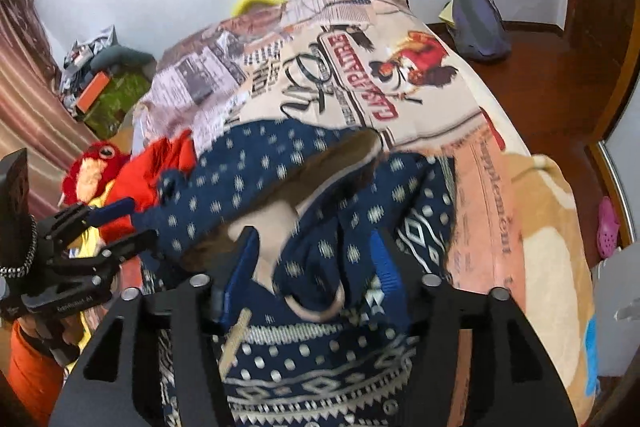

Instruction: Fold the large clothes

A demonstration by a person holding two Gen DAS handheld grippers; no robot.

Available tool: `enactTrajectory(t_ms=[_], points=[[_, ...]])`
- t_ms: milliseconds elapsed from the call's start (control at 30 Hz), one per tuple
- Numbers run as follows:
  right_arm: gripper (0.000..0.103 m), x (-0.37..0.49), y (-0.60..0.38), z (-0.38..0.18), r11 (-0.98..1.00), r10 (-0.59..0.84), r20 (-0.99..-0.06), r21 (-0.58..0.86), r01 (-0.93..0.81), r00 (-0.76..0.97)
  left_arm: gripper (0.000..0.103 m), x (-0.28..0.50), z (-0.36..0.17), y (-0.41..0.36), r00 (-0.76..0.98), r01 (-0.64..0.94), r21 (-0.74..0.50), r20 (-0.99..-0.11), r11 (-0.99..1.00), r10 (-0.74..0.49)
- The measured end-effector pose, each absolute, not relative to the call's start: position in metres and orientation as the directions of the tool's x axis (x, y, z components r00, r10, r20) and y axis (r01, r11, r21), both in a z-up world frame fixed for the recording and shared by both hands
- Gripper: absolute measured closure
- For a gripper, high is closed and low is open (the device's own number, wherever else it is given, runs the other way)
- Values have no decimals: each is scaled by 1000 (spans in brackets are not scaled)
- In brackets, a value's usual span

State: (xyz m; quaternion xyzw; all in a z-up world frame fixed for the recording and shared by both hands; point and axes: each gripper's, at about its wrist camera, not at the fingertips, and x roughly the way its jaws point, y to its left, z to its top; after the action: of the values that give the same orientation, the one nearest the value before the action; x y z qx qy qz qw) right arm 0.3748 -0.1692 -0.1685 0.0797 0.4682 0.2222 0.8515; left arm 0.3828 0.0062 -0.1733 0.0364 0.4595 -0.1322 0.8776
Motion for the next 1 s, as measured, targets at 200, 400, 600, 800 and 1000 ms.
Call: enactTrajectory(t_ms=[200,400,600,800,1000], points=[[48,408,-159,-198,889,454,-791,372,-267,410,43,414,-199,-19,501,300,-34,-845,953,-188],[48,437,-155,-227,888,459,-808,403,-221,370,43,437,-235,-16,460,300,-33,-871,953,-175],[48,462,-151,-249,893,447,-824,391,-223,348,79,445,-242,3,476,254,-90,-855,963,-205],[93,472,-154,-258,906,418,-836,356,-226,357,92,445,-229,20,499,216,-146,-833,965,-238],[96,446,-167,-224,896,444,-778,371,-244,446,92,421,-191,40,517,236,-275,-777,932,-360]])
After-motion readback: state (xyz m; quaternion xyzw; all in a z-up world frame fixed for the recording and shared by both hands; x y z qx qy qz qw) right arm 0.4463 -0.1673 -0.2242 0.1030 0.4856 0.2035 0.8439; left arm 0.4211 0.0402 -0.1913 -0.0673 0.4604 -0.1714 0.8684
